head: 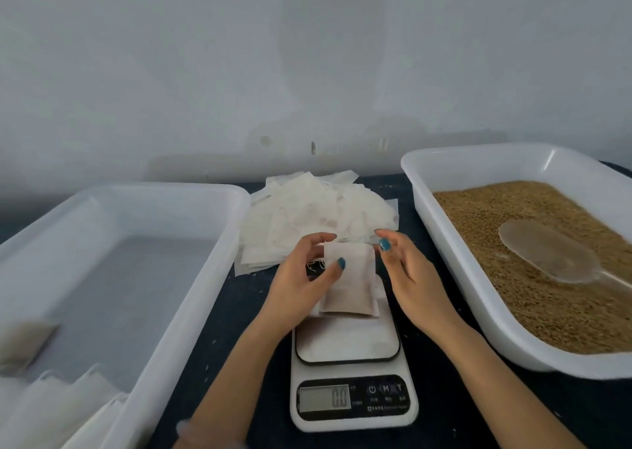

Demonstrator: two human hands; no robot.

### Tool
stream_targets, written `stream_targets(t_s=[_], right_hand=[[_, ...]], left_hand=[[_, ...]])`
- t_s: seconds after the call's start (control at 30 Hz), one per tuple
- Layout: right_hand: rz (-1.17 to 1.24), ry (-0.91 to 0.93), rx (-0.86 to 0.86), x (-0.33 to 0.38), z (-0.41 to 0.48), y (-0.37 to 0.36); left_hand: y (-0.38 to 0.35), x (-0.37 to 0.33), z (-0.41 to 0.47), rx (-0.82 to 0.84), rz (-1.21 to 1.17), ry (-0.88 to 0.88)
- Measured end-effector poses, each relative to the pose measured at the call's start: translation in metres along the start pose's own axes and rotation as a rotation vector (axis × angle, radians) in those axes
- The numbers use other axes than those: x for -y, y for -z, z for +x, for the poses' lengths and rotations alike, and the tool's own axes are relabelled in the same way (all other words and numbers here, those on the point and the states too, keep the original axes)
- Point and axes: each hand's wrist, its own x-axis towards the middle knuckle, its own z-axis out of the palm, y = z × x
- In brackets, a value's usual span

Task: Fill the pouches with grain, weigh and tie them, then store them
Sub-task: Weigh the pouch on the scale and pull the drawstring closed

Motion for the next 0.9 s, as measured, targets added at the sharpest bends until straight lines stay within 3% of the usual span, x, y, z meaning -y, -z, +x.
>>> stream_targets(t_s=[0.6, 0.73, 0.9], right_hand=[[-0.008, -0.027, 0.028, -0.007, 0.003, 0.001], [0.028, -0.025, 0.068, -0.002, 0.001, 0.0], [0.094, 0.093, 0.016, 0.009, 0.0, 0.001]], left_hand=[[-0.003, 0.004, 0.002, -0.005, 0.049, 0.019], [-0.007, -0.004, 0.004, -0.085, 0.108, 0.044], [-0.008, -0.027, -0.008, -0.181, 0.151, -0.069]])
